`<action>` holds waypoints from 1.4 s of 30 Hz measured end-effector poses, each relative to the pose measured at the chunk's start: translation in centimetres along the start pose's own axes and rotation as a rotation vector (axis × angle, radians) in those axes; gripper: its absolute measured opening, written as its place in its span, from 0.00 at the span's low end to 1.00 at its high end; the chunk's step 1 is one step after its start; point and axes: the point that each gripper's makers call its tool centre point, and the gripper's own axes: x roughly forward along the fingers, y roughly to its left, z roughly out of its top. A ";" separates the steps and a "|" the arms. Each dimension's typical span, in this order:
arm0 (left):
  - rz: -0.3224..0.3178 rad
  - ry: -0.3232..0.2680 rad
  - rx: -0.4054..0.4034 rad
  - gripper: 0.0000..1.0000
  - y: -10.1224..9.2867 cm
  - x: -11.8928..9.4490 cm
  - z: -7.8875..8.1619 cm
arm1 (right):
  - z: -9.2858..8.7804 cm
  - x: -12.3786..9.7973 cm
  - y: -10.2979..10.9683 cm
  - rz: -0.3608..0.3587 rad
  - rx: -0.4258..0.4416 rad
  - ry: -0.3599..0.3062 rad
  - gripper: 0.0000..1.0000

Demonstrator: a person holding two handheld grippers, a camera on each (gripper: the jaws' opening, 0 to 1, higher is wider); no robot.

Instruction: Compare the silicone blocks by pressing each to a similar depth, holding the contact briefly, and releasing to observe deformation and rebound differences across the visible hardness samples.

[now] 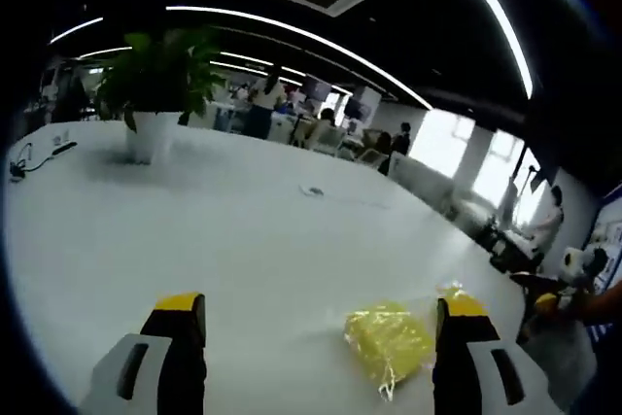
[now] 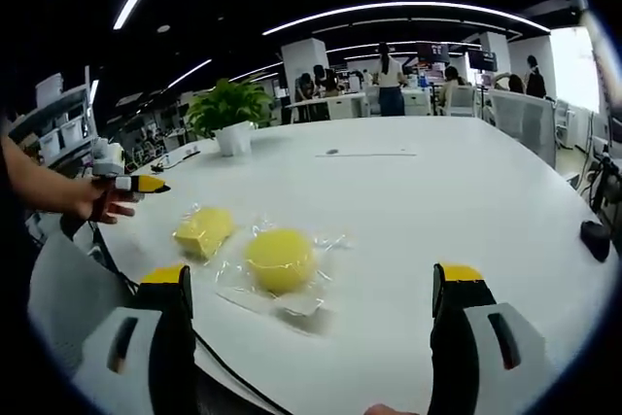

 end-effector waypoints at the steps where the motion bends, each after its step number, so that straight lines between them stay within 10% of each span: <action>1: 0.002 0.002 0.015 1.00 -0.3 -0.5 -0.1 | 0.0 0.0 0.0 -0.001 0.002 0.001 0.96; 20: 0.006 -0.025 0.068 1.00 -4.1 -5.8 -1.8 | 0.7 -0.3 0.0 0.031 -0.104 0.026 0.96; 42: 0.017 -0.005 0.039 1.00 -4.4 -6.3 -3.2 | 0.4 -1.1 -1.0 -0.019 -0.132 0.022 0.96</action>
